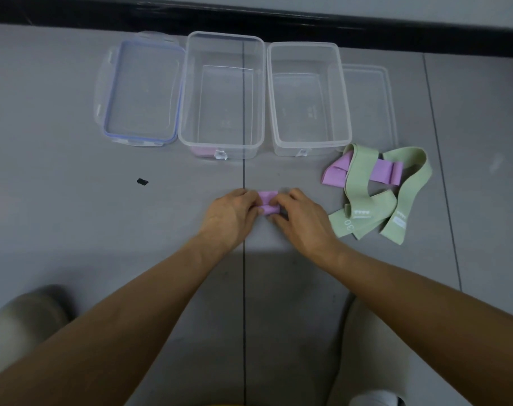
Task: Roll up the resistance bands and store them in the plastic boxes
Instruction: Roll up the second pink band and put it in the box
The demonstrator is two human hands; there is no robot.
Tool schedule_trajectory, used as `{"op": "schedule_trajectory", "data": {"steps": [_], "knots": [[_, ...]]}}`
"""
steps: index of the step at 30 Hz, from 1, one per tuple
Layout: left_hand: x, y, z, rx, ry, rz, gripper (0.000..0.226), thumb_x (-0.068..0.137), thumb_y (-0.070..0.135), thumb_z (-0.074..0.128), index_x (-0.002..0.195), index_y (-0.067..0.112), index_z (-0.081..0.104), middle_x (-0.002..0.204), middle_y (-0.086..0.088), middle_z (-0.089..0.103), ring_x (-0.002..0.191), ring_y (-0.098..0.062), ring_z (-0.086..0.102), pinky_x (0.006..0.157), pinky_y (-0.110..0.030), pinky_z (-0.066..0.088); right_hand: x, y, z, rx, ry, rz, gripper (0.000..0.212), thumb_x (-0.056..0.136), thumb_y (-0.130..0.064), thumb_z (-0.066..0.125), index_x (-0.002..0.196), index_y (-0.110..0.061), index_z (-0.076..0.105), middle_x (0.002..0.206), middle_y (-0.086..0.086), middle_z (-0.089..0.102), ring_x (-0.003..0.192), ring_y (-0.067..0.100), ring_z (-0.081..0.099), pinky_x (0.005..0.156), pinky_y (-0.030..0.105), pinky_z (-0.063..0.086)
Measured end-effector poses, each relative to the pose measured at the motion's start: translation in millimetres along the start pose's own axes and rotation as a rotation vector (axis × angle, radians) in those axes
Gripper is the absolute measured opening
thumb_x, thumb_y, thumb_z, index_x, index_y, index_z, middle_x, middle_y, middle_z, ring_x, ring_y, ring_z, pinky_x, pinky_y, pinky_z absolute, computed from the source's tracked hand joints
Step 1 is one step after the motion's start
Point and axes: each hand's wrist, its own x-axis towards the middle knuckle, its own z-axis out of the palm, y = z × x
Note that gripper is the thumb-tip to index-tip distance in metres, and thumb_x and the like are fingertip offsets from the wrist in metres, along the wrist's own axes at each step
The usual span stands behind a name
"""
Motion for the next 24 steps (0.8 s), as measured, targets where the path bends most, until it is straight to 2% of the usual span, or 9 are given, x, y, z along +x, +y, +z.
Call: {"op": "schedule_trajectory", "data": {"steps": [3, 6, 10, 15, 20, 24], "knots": [[4, 0, 0, 0.012, -0.024, 0.004, 0.017, 0.092, 0.03, 0.06, 0.096, 0.015, 0.068, 0.096, -0.007, 0.066, 0.088, -0.031, 0.062, 0.078, -0.039, 0.049, 8, 2, -2, 0.011, -0.006, 0.009, 0.022, 0.094, -0.038, 0.059, 0.112, -0.025, 0.065, 0.098, 0.001, 0.054, 0.082, 0.024, 0.06, 0.069, 0.036, 0.05], [4, -2, 0, 0.06, 0.054, 0.038, 0.016, 0.09, 0.031, 0.062, 0.098, 0.018, 0.067, 0.097, -0.005, 0.063, 0.083, -0.031, 0.062, 0.071, -0.04, 0.051, 11, 4, -3, 0.015, -0.014, -0.009, 0.024, 0.096, -0.038, 0.058, 0.115, -0.026, 0.066, 0.097, 0.0, 0.055, 0.083, 0.022, 0.06, 0.071, 0.034, 0.049], [0, -1, 3, 0.08, 0.045, 0.117, 0.022, 0.086, 0.038, 0.063, 0.1, 0.02, 0.064, 0.099, -0.002, 0.06, 0.082, -0.028, 0.06, 0.069, -0.04, 0.052, 11, 4, -3, 0.04, -0.003, 0.023, 0.026, 0.095, -0.037, 0.057, 0.118, -0.027, 0.065, 0.1, 0.0, 0.056, 0.088, 0.023, 0.06, 0.074, 0.034, 0.048], [8, 3, 3, 0.08, 0.067, 0.043, 0.015, 0.088, 0.027, 0.065, 0.098, 0.016, 0.068, 0.097, -0.006, 0.061, 0.081, -0.032, 0.061, 0.068, -0.041, 0.052, 9, 2, 0, 0.064, 0.046, 0.01, 0.017, 0.096, -0.034, 0.057, 0.109, -0.023, 0.059, 0.107, 0.001, 0.057, 0.084, 0.023, 0.061, 0.07, 0.037, 0.051], [18, 2, 1, 0.073, 0.047, 0.005, 0.021, 0.095, 0.027, 0.057, 0.101, 0.013, 0.072, 0.097, -0.009, 0.059, 0.083, -0.033, 0.06, 0.073, -0.04, 0.049, 14, 4, 1, -0.019, -0.024, -0.021, 0.03, 0.091, -0.034, 0.064, 0.118, -0.024, 0.055, 0.114, 0.0, 0.056, 0.089, 0.023, 0.061, 0.071, 0.039, 0.053], [19, 3, -1, 0.057, 0.061, -0.008, 0.02, 0.095, 0.029, 0.057, 0.102, 0.016, 0.071, 0.095, -0.008, 0.061, 0.082, -0.032, 0.061, 0.073, -0.038, 0.048, 25, 2, -1, -0.086, -0.034, -0.023, 0.026, 0.092, -0.037, 0.061, 0.112, -0.022, 0.055, 0.111, 0.002, 0.054, 0.085, 0.025, 0.06, 0.067, 0.039, 0.052]]}}
